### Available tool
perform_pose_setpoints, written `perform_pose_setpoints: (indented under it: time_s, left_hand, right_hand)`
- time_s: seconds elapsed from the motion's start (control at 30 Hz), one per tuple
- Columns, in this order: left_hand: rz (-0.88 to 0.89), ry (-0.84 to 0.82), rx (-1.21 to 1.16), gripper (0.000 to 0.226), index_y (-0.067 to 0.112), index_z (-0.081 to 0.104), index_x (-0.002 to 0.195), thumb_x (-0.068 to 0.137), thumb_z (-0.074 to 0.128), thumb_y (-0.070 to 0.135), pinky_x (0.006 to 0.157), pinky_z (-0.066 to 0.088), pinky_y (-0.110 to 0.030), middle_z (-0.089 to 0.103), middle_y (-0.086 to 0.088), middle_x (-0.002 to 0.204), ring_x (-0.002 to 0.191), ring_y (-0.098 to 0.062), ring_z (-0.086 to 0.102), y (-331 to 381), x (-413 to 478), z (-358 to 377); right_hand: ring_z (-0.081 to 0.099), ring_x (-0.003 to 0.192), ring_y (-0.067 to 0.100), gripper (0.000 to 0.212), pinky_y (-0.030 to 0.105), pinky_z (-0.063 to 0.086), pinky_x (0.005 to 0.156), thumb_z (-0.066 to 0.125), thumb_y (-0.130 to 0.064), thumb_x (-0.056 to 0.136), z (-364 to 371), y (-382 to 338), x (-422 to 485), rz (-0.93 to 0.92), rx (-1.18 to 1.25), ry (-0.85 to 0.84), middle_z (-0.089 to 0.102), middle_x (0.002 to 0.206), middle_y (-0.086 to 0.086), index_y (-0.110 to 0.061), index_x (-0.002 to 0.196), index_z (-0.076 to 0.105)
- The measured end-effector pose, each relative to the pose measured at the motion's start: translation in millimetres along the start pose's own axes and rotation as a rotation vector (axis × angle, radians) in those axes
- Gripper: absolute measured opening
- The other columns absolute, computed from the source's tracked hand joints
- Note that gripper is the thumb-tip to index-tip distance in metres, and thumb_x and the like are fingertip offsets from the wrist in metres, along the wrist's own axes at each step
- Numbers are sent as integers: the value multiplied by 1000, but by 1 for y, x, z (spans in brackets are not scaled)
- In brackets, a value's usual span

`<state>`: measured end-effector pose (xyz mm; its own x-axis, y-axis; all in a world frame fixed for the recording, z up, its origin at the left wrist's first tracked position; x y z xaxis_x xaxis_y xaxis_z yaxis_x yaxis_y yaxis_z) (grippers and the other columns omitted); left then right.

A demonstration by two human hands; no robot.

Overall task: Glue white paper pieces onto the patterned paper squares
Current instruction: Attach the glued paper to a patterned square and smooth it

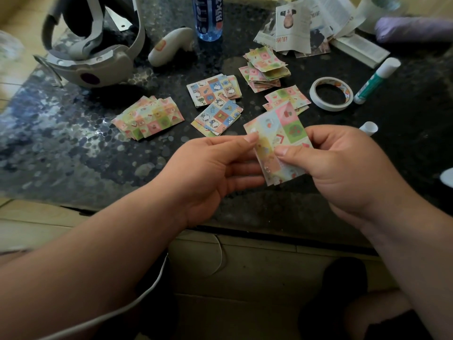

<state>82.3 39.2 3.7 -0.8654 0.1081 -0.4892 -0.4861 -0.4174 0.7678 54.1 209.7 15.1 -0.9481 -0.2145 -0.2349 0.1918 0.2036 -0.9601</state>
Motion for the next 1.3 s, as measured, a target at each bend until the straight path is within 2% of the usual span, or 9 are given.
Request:
perform_pose_setpoints:
  time_s: [0.13, 0.3, 0.53, 0.8, 1.0, 1.17, 1.3]
  left_hand:
    - [-35, -9, 67, 15, 1, 71, 89, 96, 62, 11, 69, 64, -33, 76, -21, 91, 76, -25, 75, -3, -2, 1]
    - [-39, 9, 57, 17, -5, 70, 100, 96, 62, 9, 78, 64, -38, 75, -24, 98, 83, -29, 75, -4, 0, 2]
    - [4, 39, 100, 17, -5, 70, 98, 96, 62, 10, 77, 63, -39, 75, -24, 93, 79, -29, 74, -5, 1, 1]
    - [20, 58, 112, 14, -3, 71, 93, 96, 62, 7, 71, 64, -36, 75, -22, 89, 74, -27, 73, -5, 1, 1]
    - [10, 46, 112, 17, -4, 70, 98, 98, 60, 10, 73, 64, -37, 76, -22, 88, 73, -26, 74, -6, 1, 1]
    - [7, 43, 157, 16, -1, 72, 89, 95, 65, 11, 70, 64, -34, 75, -18, 83, 68, -22, 72, -7, 0, 2]
    - [13, 67, 144, 18, -9, 70, 100, 96, 63, 8, 71, 63, -34, 75, -24, 90, 75, -27, 72, -8, 1, 2]
  right_hand:
    - [78, 88, 25, 5, 57, 60, 88, 74, -9, 90, -2, 2, 1, -18, -72, 33, 80, 89, 6, -11, 89, 79]
    - [77, 86, 19, 5, 55, 61, 82, 76, -16, 91, -5, 1, 0, -62, -200, 59, 80, 88, 0, -14, 92, 80]
    - [76, 83, 10, 8, 50, 63, 75, 76, -23, 90, -4, -2, -1, -81, -328, 83, 79, 89, -4, -16, 92, 79]
    - [75, 80, 7, 6, 48, 64, 74, 76, -23, 91, -3, -4, -3, -81, -337, 83, 79, 86, -6, -18, 91, 79]
    - [76, 81, 8, 6, 49, 64, 75, 76, -23, 90, -3, -3, -2, -87, -316, 74, 79, 87, -6, -18, 92, 79]
    - [76, 80, 10, 6, 51, 63, 75, 76, -23, 90, -5, -3, 0, -108, -324, 83, 79, 84, -6, -18, 89, 80]
    - [76, 78, 19, 9, 55, 62, 74, 79, -24, 88, -5, -2, 0, -121, -315, 70, 79, 80, -2, -16, 84, 79]
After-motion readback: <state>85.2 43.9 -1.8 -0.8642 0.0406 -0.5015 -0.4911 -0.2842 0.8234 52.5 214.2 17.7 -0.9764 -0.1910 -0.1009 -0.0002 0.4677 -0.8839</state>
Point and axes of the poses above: each hand's wrist, its own x-axis towards the middle knuckle, its own z-axis out of the palm, y = z × x, the point moved 3 cm from there along x, towards the middle knuckle
